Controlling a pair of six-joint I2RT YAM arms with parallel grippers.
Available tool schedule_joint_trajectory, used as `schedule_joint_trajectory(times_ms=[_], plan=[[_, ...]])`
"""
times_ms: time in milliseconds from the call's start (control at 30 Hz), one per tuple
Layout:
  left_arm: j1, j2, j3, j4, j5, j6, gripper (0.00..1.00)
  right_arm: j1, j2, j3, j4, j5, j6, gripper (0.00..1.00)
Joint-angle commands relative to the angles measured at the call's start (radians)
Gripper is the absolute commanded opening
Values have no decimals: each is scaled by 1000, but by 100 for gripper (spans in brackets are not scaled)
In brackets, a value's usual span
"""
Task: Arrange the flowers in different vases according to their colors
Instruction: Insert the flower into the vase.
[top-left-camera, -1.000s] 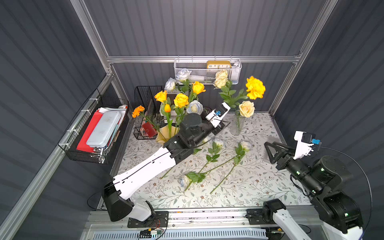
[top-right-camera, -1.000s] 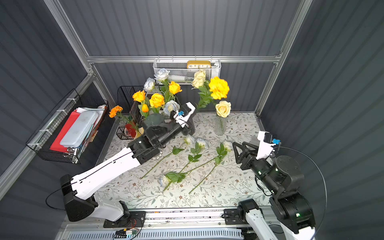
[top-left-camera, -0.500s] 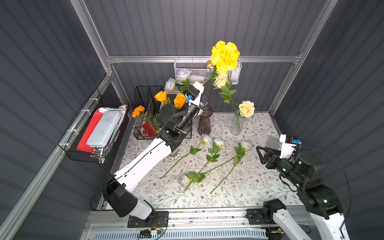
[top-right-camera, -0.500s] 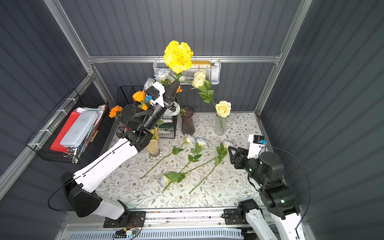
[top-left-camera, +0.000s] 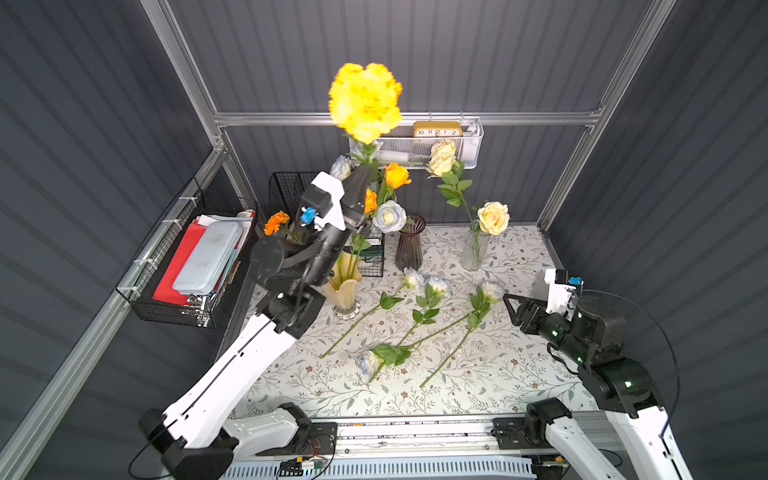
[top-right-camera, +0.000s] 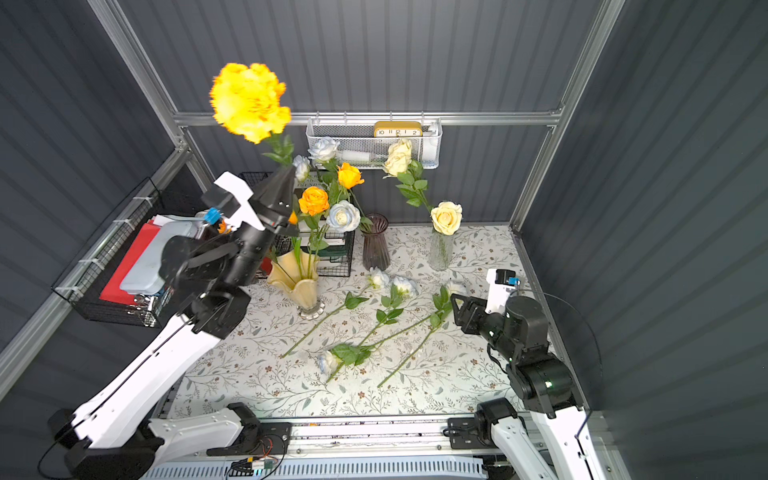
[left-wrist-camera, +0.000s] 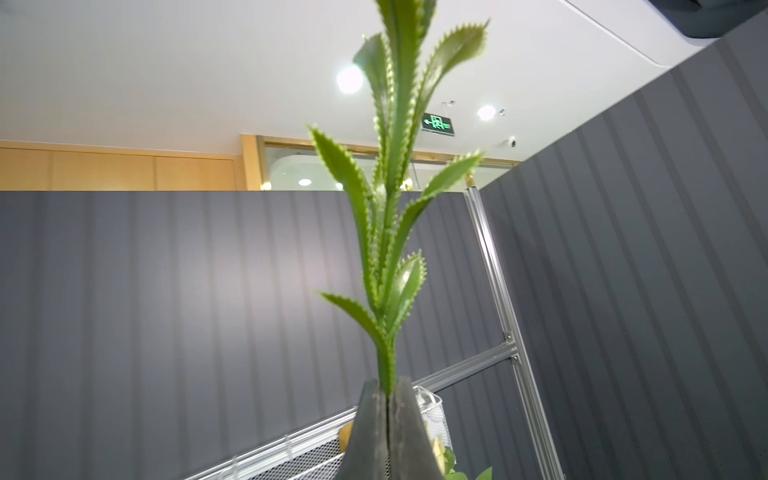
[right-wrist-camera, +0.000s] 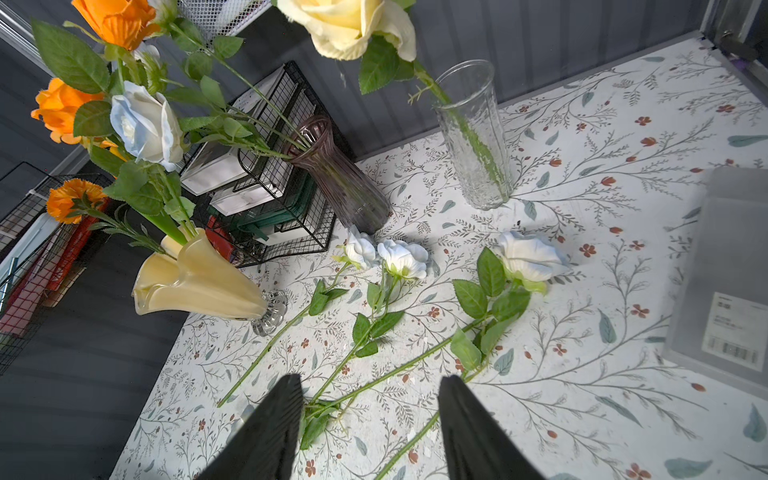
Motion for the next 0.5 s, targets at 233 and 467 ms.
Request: schedule_joint_trajectory(times_ms=[233,467], plan=[[66,-115,-336,133,-212,10,0,-8,55,-34,100,-54,13,57],[265,-59,-417,196,-116,-111,0,-11,47,-56,94,-53,7,57]])
